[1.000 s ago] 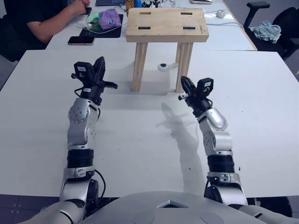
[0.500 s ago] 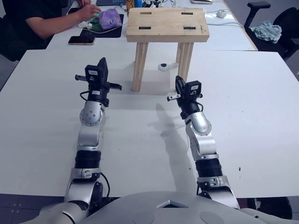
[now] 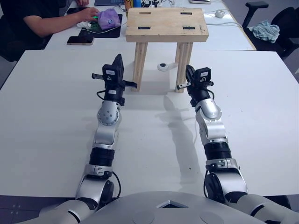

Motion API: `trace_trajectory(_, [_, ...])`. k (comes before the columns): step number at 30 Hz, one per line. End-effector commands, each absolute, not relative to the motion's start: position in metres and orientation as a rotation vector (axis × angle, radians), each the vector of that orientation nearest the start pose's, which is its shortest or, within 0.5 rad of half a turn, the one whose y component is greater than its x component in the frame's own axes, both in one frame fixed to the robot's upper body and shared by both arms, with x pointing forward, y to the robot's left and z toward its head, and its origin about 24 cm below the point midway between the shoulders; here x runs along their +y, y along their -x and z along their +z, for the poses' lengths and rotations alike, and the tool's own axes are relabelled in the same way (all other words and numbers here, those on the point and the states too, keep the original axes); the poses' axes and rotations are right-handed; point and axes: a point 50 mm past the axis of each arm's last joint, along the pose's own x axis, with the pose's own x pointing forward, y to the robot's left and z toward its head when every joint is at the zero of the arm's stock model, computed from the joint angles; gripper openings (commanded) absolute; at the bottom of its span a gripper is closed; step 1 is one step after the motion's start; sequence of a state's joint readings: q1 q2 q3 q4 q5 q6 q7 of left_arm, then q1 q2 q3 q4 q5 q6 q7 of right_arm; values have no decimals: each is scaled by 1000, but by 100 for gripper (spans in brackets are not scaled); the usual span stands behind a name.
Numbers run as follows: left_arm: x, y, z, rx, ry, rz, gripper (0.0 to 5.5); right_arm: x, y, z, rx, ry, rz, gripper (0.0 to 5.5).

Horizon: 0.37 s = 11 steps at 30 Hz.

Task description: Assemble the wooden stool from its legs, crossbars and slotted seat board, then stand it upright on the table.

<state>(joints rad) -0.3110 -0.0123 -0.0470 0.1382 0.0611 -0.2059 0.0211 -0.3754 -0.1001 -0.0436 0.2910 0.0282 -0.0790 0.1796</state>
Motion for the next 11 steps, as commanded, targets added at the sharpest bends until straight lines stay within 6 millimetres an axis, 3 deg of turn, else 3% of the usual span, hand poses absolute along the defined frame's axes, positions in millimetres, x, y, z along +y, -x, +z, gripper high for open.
trace_trajectory(1, [114, -304, 106, -356, -48, -93, 0, -140, -320, 80, -123, 72, 241, 0])
trace_trajectory(7, [126, -311, 107, -333, -37, -107, 0, -135, -316, 71, -46, 13, 194, 0])
trace_trajectory(11, [137, -317, 110, -338, -54, -92, 0, -126, -317, 79, -82, 40, 218, 0])
